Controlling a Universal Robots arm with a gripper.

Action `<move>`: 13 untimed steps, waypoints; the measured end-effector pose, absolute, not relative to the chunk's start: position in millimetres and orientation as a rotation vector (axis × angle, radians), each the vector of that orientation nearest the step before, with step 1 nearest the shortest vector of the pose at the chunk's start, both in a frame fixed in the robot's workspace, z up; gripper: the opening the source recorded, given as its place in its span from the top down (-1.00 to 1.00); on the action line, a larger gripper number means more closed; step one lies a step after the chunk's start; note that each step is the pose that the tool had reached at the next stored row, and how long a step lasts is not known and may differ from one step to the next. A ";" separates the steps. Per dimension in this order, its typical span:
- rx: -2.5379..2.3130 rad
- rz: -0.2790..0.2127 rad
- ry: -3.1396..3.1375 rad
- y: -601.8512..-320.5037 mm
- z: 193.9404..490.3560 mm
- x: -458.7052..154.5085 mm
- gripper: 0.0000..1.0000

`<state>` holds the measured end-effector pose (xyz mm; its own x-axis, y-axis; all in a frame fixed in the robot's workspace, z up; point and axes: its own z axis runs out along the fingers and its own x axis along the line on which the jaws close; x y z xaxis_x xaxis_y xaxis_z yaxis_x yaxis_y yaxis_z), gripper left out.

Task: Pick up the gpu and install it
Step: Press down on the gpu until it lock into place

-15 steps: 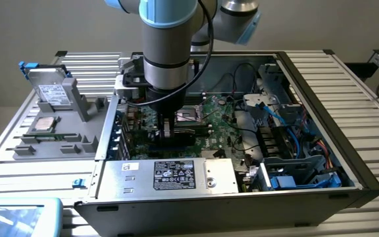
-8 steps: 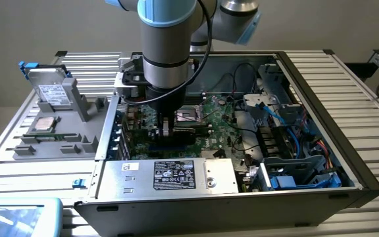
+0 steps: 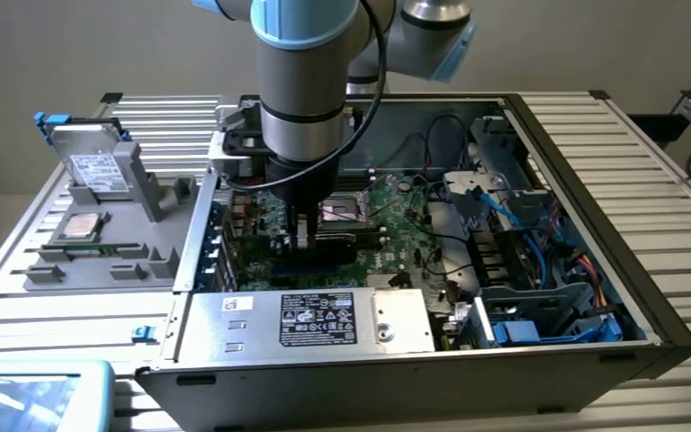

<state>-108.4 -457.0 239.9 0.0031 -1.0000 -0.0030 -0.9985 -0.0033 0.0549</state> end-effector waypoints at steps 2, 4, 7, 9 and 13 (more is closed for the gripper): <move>2.198 -0.064 -2.192 -457.0 239.9 -108.4 0.42; 2.198 -0.064 -2.191 -457.0 240.0 -108.4 0.39; 2.198 -0.063 -2.191 -457.0 240.0 -108.4 0.15; 2.198 -0.064 -2.191 -457.0 240.0 -108.4 0.03; 2.198 -0.064 -2.191 -457.0 240.0 -108.4 -0.10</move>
<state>-108.4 -457.0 240.0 0.0031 -1.0000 -0.0030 -0.9985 -0.0033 0.0549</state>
